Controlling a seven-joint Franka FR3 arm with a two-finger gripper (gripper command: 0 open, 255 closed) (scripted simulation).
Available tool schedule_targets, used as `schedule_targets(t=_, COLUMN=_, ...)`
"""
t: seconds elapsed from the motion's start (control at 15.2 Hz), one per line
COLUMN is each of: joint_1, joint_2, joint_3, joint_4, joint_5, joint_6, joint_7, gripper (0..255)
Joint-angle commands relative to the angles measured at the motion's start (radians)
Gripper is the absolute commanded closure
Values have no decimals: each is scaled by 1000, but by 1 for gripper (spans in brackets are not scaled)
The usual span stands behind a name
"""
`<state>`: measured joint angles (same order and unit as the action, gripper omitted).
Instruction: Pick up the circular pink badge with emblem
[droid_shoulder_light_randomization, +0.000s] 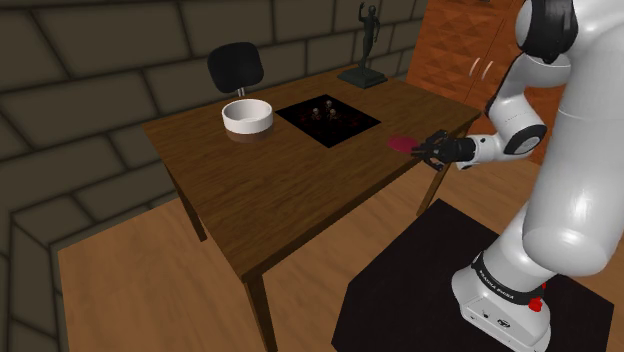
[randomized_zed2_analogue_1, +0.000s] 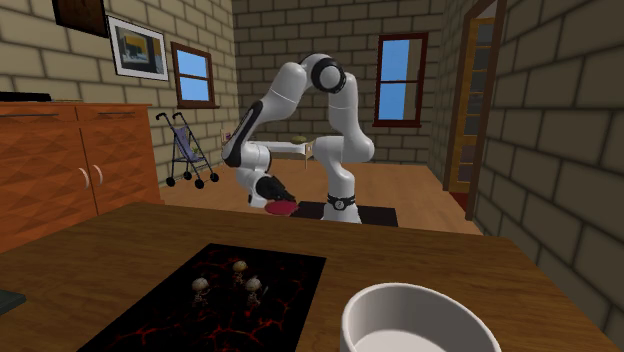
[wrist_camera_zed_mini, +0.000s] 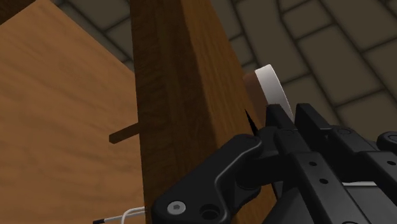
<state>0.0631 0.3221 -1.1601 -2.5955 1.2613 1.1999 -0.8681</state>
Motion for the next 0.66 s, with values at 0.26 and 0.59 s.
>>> schedule_targets(t=0.26, joint_1=131, joint_2=-227, joint_3=-140, joint_4=-35, joint_5=-75, joint_6=138, joint_7=127, gripper=255)
schedule_targets(t=0.59, joint_1=138, joint_2=-429, joint_3=-147, joint_4=-56, joint_5=-152, joint_6=280, joint_7=228, gripper=255)
